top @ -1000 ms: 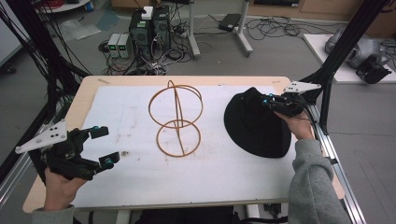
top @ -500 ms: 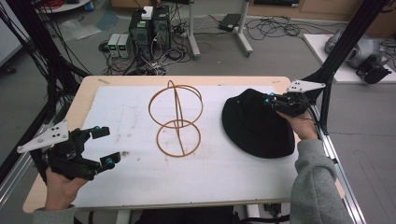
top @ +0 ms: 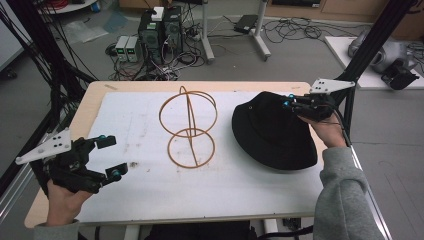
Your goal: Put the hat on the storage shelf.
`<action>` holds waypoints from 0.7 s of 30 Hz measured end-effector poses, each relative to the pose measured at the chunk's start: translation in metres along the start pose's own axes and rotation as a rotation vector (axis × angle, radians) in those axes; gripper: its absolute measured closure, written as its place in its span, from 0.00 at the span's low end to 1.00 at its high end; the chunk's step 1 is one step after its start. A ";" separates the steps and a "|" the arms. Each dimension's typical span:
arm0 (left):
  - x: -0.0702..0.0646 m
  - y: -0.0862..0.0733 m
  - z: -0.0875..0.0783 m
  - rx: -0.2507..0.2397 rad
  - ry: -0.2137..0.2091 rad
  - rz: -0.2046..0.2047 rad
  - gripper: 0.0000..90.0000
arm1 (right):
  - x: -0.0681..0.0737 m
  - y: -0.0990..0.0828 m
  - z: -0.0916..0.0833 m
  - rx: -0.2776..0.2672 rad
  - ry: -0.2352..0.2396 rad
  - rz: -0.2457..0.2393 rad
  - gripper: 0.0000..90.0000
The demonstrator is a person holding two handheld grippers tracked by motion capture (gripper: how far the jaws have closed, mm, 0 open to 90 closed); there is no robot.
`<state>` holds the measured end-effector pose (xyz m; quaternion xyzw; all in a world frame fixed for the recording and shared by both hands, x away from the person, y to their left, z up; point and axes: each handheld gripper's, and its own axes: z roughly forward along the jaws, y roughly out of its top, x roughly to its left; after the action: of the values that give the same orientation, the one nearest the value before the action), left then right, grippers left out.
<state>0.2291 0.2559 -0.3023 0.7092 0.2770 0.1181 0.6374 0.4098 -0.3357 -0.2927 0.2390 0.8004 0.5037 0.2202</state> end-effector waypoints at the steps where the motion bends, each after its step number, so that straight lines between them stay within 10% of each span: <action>1: 0.000 0.000 0.000 -0.002 0.000 0.001 0.02 | 0.000 0.000 0.000 0.000 0.000 0.000 0.97; 21: -0.003 0.004 -0.005 -0.014 -0.001 0.012 0.02 | 0.012 0.064 -0.043 -0.053 0.012 -0.008 0.97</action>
<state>0.2253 0.2581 -0.2972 0.7063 0.2715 0.1233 0.6420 0.3848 -0.3347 -0.2185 0.2268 0.7892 0.5251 0.2235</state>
